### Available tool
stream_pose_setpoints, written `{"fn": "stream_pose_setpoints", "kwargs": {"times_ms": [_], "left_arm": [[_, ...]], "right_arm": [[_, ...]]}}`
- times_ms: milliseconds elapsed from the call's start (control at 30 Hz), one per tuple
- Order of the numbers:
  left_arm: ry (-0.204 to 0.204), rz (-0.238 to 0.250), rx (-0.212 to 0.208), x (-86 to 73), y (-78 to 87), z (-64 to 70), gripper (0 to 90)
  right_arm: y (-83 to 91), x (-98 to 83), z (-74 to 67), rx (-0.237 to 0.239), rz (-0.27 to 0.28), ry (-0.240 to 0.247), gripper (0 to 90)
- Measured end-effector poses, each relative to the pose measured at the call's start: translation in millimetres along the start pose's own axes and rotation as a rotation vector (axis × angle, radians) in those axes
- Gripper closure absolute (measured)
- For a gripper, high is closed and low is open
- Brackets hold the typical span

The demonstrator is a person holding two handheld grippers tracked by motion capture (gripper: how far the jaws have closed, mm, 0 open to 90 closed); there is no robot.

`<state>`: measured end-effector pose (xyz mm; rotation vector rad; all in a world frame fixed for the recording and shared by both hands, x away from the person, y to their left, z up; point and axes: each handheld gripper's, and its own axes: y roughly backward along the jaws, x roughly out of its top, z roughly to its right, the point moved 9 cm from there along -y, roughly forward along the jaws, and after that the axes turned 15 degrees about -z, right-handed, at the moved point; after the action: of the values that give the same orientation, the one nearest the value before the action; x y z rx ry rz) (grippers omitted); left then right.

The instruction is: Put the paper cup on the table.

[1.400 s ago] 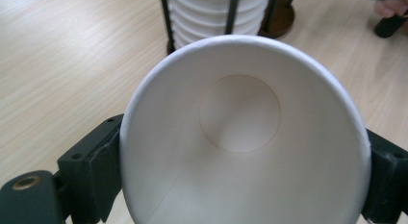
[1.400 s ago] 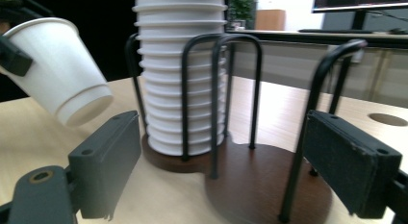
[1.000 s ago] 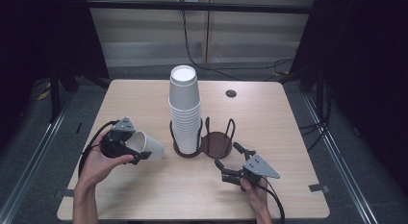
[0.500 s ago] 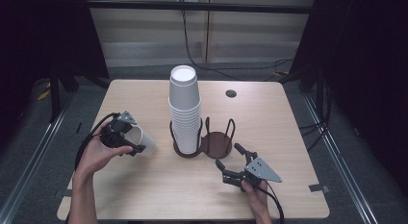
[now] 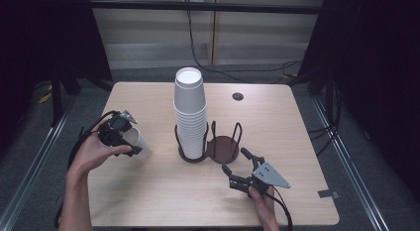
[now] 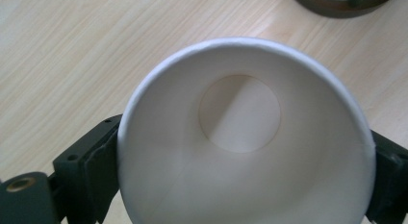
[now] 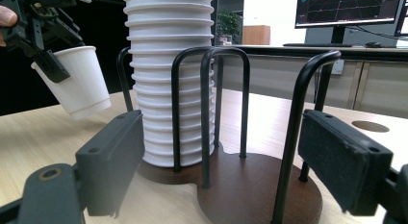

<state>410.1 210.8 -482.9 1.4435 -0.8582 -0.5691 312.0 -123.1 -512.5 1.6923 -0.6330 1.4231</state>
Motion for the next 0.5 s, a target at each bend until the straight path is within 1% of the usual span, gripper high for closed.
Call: {"fn": "stream_pose_setpoints", "kwargs": {"times_ms": [67, 100, 200, 267, 300, 367, 500], "left_arm": [[-0.009, -0.002, 0.003, 1.4, -1.4, -0.4, 7.6], [-0.011, -0.008, -0.009, 1.7, -2.8, 0.8, 7.5], [-0.024, -0.043, -0.013, 3.3, -9.6, 1.1, 7.3], [-0.026, -0.059, -0.005, 5.5, -13.3, 0.6, 7.2], [-0.029, -0.063, 0.001, 6.8, -14.8, 0.5, 7.1], [-0.031, -0.070, -0.006, 9.0, -17.2, 2.5, 6.9], [-0.028, -0.064, -0.002, 15.4, -19.6, 3.2, 6.3]], "right_arm": [[0.0, 0.0, -0.3, 0.003, 0.000, 0.002, 15.4], [0.0, -0.1, -0.4, 0.006, -0.001, 0.000, 15.4], [0.0, 0.0, -0.4, 0.005, 0.000, 0.002, 15.3], [0.0, 0.0, -0.5, 0.007, 0.000, 0.002, 15.3], [0.0, 0.0, -0.5, 0.006, 0.000, 0.002, 15.3], [0.1, -0.1, -0.4, 0.006, -0.001, 0.002, 15.2], [0.2, -0.1, -0.6, 0.008, -0.001, 0.003, 14.7]]}}
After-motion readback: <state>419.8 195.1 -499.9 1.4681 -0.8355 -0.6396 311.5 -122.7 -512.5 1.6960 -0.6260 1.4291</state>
